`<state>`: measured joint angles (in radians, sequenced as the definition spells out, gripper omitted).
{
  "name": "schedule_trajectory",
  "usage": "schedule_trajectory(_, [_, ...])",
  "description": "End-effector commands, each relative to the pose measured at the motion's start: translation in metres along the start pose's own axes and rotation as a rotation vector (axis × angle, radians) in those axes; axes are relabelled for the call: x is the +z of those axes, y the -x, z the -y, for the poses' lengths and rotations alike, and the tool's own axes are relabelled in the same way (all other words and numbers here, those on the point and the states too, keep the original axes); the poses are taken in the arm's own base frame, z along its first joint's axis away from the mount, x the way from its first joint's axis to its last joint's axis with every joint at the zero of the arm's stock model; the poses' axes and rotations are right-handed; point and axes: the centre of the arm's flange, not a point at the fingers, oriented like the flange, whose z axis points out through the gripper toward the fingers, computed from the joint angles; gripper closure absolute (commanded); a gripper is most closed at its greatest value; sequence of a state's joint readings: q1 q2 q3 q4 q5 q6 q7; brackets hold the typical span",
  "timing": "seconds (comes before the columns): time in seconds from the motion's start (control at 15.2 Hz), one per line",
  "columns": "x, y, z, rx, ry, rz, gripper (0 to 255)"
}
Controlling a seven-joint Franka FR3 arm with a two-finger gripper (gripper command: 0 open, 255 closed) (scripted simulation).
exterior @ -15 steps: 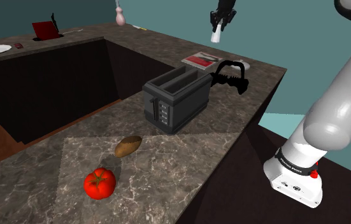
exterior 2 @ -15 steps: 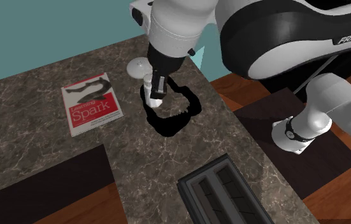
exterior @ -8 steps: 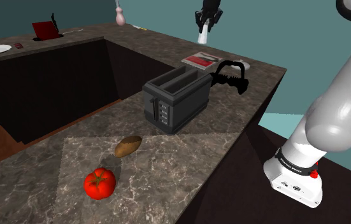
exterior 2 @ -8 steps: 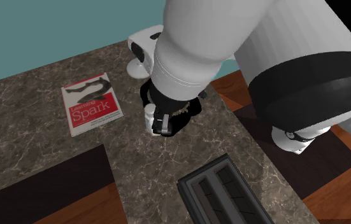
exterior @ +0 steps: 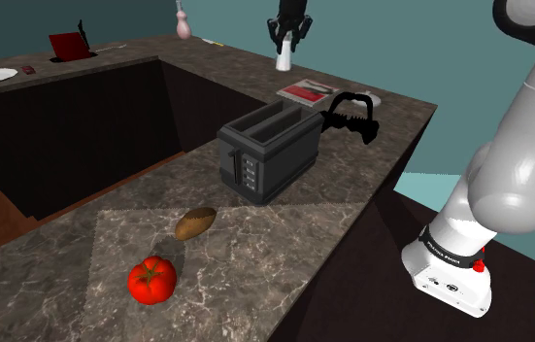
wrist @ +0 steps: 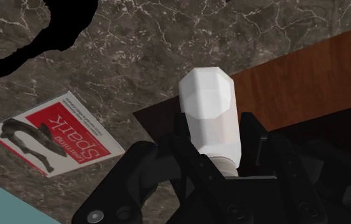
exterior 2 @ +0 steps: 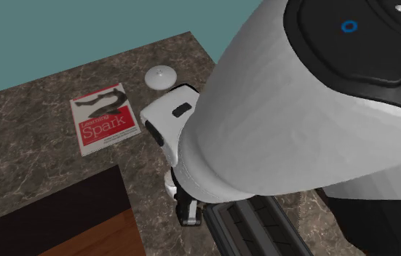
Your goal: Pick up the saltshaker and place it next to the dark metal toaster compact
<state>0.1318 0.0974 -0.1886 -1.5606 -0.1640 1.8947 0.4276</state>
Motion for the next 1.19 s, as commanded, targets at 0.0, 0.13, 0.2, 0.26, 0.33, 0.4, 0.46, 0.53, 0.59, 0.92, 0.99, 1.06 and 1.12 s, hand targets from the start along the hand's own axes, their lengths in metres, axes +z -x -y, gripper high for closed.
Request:
schedule_trajectory(0.0, [0.003,0.004,0.011,0.001,0.000,0.000,255])
schedule_trajectory(0.13, [0.013,0.007,0.012,0.001,0.000,0.000,255])
schedule_trajectory(0.2, [0.018,0.009,0.012,0.001,0.000,0.000,255])
schedule_trajectory(0.26, [0.023,0.010,0.013,0.001,0.000,0.000,255])
schedule_trajectory(0.33, [0.028,0.012,0.013,0.001,0.000,0.000,255])
schedule_trajectory(0.4, [0.033,0.013,0.013,0.001,0.000,0.000,255])
schedule_trajectory(0.46, [0.038,0.015,0.014,0.001,0.000,0.000,255])
schedule_trajectory(0.53, [0.043,0.016,0.014,0.001,0.000,0.000,255])
schedule_trajectory(0.59, [0.048,0.018,0.015,0.001,0.000,0.000,255])
schedule_trajectory(0.92, [0.074,0.025,0.016,0.001,0.000,0.000,255])
schedule_trajectory(0.99, [0.079,0.027,0.017,0.001,0.000,0.000,255])
schedule_trajectory(1.06, [0.084,0.028,0.017,0.001,0.000,0.000,255])
schedule_trajectory(1.12, [0.089,0.030,0.017,0.001,0.000,0.000,255])
